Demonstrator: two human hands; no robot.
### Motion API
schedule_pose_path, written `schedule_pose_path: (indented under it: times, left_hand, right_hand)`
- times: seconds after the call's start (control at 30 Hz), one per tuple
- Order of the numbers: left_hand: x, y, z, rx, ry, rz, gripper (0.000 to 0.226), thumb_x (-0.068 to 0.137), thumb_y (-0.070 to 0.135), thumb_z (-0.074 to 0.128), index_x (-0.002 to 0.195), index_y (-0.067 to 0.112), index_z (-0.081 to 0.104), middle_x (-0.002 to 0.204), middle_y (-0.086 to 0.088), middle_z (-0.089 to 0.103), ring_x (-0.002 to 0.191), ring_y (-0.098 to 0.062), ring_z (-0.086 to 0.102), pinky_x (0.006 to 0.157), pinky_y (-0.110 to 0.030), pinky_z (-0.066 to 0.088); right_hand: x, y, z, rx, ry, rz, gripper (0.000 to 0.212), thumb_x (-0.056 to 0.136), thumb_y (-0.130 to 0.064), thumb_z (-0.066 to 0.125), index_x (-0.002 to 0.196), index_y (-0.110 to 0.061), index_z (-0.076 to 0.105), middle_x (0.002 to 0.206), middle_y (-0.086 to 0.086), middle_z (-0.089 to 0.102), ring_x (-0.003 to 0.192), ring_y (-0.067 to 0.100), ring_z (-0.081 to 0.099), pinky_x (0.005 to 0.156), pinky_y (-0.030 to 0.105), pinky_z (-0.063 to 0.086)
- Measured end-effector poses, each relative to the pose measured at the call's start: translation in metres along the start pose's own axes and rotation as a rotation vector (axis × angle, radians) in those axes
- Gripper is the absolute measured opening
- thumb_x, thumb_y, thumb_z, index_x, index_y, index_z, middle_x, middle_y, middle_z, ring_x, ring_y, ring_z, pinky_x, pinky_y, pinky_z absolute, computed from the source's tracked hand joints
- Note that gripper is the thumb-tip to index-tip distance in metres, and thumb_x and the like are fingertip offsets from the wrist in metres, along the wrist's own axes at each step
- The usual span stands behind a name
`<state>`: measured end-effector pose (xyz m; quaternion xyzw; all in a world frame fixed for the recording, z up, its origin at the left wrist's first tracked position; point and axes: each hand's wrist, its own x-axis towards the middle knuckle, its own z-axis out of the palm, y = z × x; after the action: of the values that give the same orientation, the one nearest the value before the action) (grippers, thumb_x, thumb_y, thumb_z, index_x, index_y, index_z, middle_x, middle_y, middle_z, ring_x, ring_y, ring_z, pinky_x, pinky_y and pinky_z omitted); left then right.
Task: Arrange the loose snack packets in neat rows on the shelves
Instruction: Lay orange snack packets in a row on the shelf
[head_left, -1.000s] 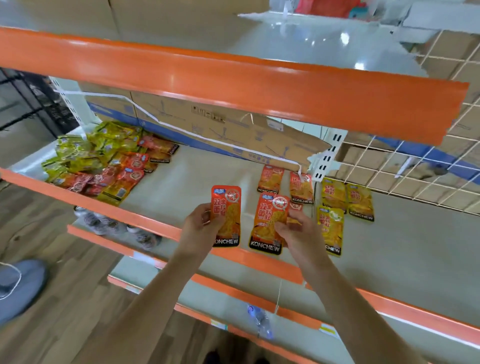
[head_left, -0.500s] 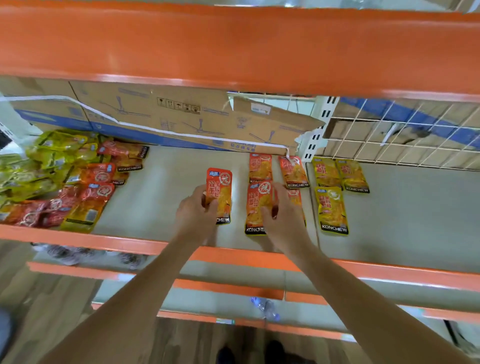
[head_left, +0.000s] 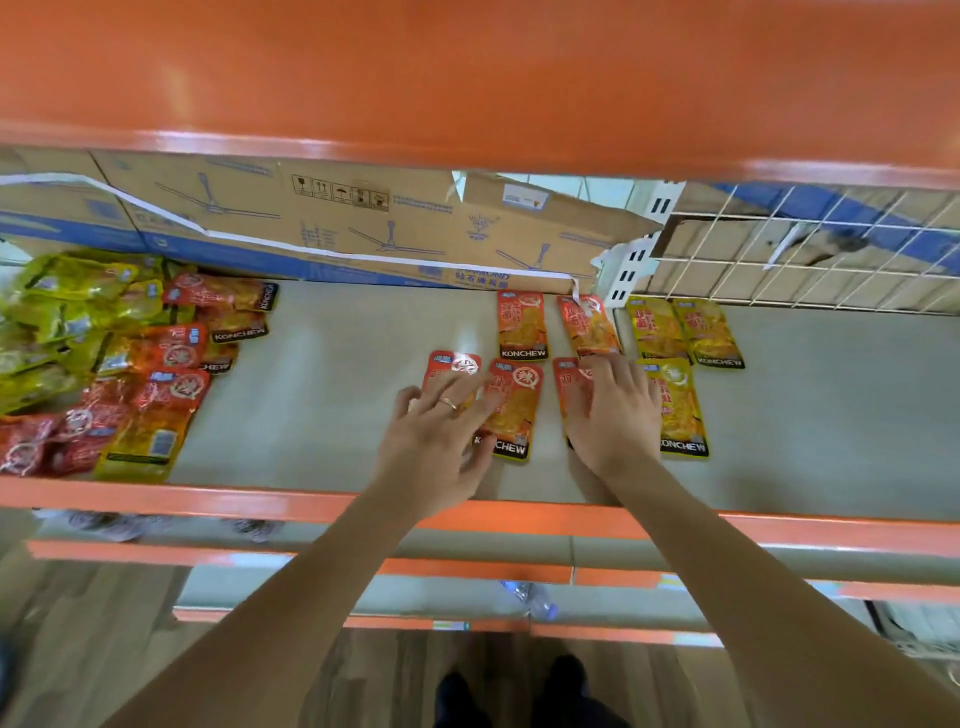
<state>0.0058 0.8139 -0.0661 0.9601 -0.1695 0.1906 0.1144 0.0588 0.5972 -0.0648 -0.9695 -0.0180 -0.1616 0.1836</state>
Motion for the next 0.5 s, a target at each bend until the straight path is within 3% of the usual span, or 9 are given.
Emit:
schedule_pose_path:
  times: [0.17,0.33,0.5]
  left_hand:
    - [0.0023,-0.0018,0.0097,-0.014,-0.079,0.098,0.034,0.091,0.043,0.051,0.118,0.034,0.069,0.134,0.01,0.061,0.127,-0.024,0.053,0.098,-0.048,0.037]
    - [0.002,-0.0011,0.0095,-0.018,-0.128,0.091,0.037,0.093,0.048,0.045,0.121,0.038,0.068,0.136,0.012,0.059,0.125,-0.024,0.051,0.098,-0.045,0.032]
    - [0.002,-0.0016,0.008,-0.02,-0.158,0.081,0.04,0.094,0.049,0.043,0.123,0.038,0.066,0.138,0.013,0.057,0.126,-0.025,0.049,0.098,-0.047,0.034]
  right_hand:
    - [0.0047,0.0072,0.006,-0.059,-0.075,0.097,0.046,0.098,-0.04,0.049,0.134,-0.012,0.053,0.149,0.004,0.046,0.141,0.027,0.032,0.117,0.047,0.02]
    - [0.0028,0.0062,0.0079,-0.092,-0.188,0.009,0.051,0.099,-0.035,0.036,0.147,-0.019,0.046,0.157,-0.002,0.037,0.146,0.02,0.027,0.116,0.054,0.018]
    - [0.0014,0.0041,0.007,-0.157,-0.245,-0.083,0.076,0.084,-0.044,0.009,0.15,-0.025,0.04,0.157,-0.01,0.037,0.145,0.016,0.027,0.111,0.056,0.02]
